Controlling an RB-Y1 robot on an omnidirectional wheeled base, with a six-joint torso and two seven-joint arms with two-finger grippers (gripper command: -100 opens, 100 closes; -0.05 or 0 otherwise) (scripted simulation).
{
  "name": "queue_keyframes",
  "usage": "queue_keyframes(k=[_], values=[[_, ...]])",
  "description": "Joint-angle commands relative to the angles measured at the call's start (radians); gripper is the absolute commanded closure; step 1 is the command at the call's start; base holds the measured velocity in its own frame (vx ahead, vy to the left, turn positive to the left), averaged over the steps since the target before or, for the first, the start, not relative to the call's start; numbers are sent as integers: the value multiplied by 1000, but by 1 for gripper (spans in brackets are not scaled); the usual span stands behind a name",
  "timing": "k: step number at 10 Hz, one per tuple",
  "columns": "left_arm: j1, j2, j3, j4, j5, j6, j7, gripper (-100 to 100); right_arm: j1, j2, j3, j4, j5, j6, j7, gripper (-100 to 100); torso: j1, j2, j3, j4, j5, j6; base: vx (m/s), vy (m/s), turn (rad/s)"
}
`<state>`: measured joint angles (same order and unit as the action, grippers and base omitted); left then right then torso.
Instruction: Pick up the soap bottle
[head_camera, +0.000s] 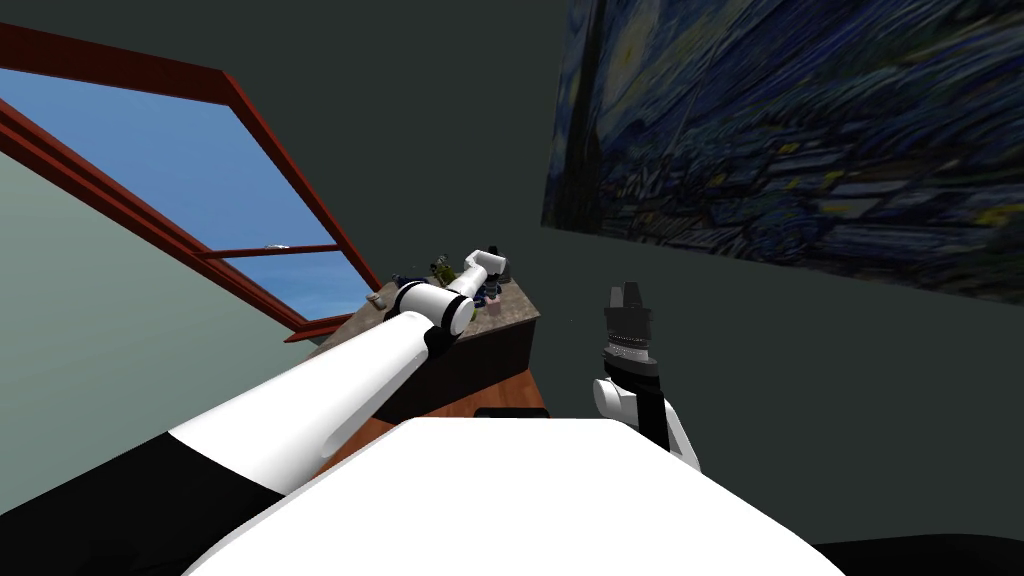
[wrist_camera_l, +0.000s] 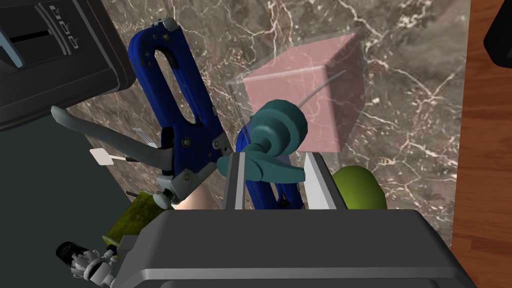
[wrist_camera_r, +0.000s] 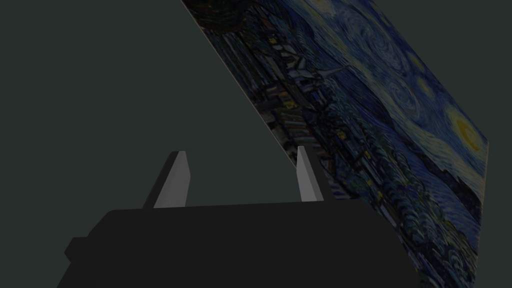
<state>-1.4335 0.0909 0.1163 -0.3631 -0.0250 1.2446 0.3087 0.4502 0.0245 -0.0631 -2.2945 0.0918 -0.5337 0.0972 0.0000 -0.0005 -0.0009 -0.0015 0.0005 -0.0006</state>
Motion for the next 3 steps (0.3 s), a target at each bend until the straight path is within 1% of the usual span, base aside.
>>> queue_keyframes(k=[1,2,3], values=[[-27,0,4,12,2,29,4,100,0,0,0,0,0,0,0,0,0,0,0,0,0,0,-30,6,3],[-9,0,1,-4,0,17,1,100,0,0,0,0,0,0,0,0,0,2,1,1,0,0,-17,4,-3],[-11,0,2,-5,0,23,2,0,0,0,0,0,0,0,0,0,0,2,1,0,0,0,0,0,0]])
